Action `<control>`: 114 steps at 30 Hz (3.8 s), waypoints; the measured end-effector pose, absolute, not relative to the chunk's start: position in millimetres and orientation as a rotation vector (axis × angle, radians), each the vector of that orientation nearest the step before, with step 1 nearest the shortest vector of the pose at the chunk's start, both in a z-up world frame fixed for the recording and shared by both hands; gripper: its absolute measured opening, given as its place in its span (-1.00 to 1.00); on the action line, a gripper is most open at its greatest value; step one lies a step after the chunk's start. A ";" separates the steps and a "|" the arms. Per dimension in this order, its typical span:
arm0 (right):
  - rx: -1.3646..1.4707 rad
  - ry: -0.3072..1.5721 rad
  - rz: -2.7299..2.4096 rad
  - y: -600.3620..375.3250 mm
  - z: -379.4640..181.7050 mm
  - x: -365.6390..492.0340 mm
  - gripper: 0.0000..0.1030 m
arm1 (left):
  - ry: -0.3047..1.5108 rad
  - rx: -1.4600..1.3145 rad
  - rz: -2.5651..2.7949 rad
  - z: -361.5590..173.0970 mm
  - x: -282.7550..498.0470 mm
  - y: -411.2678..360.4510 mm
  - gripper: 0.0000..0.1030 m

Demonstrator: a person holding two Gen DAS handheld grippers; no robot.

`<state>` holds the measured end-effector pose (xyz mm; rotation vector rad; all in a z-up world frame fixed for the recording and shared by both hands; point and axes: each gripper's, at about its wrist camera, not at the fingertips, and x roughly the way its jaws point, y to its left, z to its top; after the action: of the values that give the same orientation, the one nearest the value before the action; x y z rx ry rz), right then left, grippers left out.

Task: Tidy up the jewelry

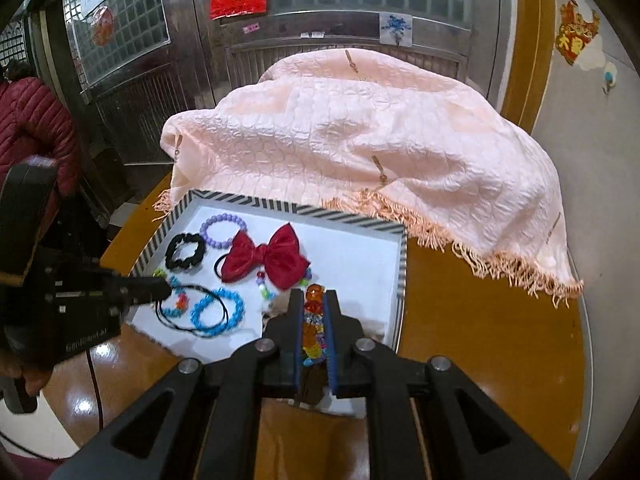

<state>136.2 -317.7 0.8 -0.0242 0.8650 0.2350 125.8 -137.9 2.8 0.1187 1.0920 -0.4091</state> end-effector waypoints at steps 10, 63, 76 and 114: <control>0.001 0.903 0.282 -311.1 -13.1 191.4 -0.82 | 1.151 0.067 -0.425 -14.2 138.5 -152.7 -1.00; 0.210 0.899 0.081 -321.0 -34.7 111.9 0.36 | 1.086 0.098 -0.210 -1.3 101.9 -123.2 -0.58; 0.186 0.853 0.105 -295.4 -18.2 73.0 0.39 | 0.978 0.136 -0.162 25.5 67.2 -113.3 -0.58; 0.179 0.887 0.123 -298.2 -22.7 73.3 0.41 | 0.960 0.127 -0.155 28.2 60.3 -123.3 -0.58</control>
<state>73.3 -298.2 -22.7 0.1788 0.8867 0.1227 60.3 -123.3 28.2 0.1267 0.9605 -0.1545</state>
